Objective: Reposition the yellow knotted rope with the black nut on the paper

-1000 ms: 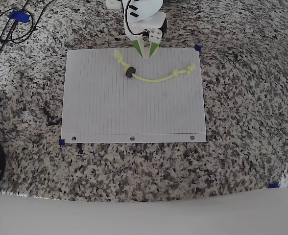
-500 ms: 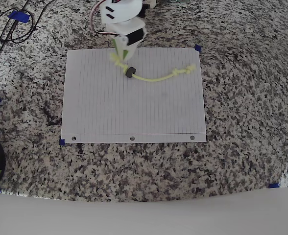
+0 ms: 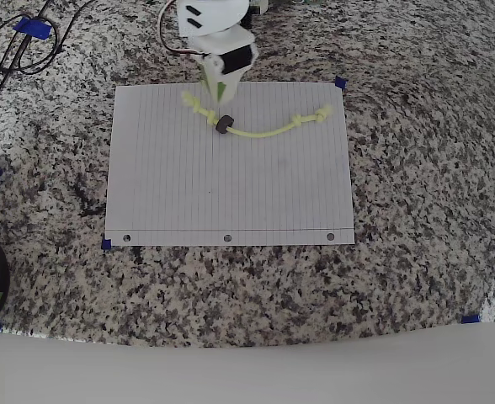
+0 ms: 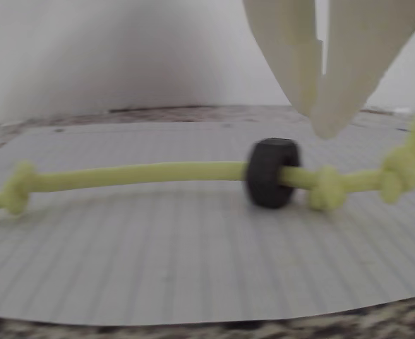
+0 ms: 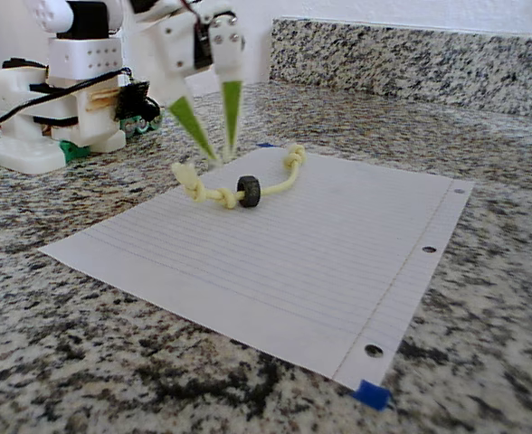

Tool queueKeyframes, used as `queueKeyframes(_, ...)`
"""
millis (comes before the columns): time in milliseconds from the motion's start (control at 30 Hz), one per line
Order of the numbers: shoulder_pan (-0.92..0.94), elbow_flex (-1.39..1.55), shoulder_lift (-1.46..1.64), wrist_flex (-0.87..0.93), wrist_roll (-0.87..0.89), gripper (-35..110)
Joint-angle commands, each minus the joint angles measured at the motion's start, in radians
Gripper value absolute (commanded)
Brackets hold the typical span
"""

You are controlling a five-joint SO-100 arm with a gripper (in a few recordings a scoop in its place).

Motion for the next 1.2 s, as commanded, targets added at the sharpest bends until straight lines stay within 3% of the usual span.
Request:
queueKeyframes(0, -0.014, -0.031, 0.021, 0.008, -0.055, 0)
queueKeyframes(200, 0.041, -0.029, -0.041, 0.009, -0.094, 3)
queueKeyframes(300, 0.094, -0.029, -0.049, 0.009, -0.127, 28)
queueKeyframes(400, 0.095, -0.031, -0.060, 0.009, -0.127, 38)
queueKeyframes(767, 0.167, -0.034, -0.124, 0.023, -0.169, 39)
queueKeyframes(1167, 0.207, -0.031, -0.140, -0.101, -0.173, 33)
